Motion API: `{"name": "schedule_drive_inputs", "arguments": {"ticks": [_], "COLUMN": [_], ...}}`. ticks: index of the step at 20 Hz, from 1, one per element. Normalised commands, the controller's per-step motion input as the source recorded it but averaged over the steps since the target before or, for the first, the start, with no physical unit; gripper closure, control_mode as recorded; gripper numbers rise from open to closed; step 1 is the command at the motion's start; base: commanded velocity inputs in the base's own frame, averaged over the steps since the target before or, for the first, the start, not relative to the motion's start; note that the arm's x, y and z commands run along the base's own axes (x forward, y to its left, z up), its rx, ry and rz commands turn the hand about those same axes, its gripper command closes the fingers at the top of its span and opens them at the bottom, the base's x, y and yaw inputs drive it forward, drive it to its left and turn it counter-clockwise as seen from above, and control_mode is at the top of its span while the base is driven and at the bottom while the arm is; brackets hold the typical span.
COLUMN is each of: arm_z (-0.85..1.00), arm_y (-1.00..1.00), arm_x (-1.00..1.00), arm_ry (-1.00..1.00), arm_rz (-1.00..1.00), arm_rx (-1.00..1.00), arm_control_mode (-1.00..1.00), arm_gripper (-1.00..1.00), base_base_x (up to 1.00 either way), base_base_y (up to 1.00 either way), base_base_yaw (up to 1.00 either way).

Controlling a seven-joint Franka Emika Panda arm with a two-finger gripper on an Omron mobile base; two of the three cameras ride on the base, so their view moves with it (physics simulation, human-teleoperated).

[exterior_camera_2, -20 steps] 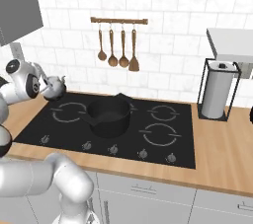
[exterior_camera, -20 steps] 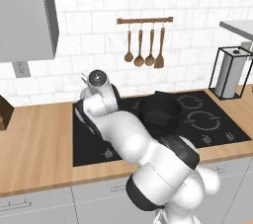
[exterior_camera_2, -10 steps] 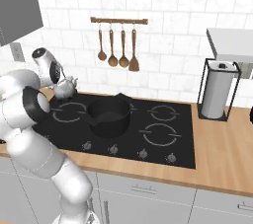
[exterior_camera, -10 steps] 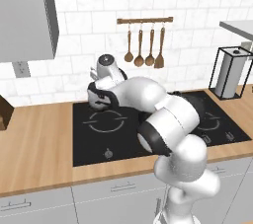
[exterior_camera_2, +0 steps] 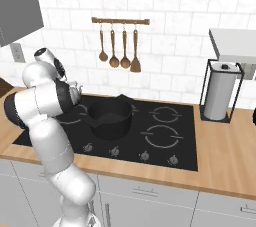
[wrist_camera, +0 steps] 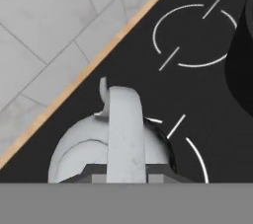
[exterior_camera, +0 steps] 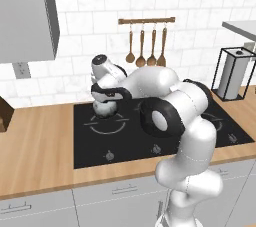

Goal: Pick the kettle from the counter and place it on a stove burner. Then turn the burner on.

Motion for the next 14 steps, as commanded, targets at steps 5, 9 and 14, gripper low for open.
{"name": "schedule_drive_inputs", "arguments": {"ticks": [5,9,14], "arm_z": [-0.3,-0.12,-0.12], "arm_y": [-0.09,-0.01,-0.16], "arm_x": [0.0,0.0,0.0], "arm_ry": [0.0,0.0,0.0], "arm_rz": [-0.07,-0.1,-0.08], "arm_rx": [0.0,0.0,0.02], "arm_control_mode": [-1.0,-1.0,-1.0], "arm_gripper": [1.0,1.0,1.0], "base_base_x": [0.0,0.0,0.0], "base_base_y": [0.0,0.0,0.0], "base_base_yaw": [0.0,0.0,0.0]}}
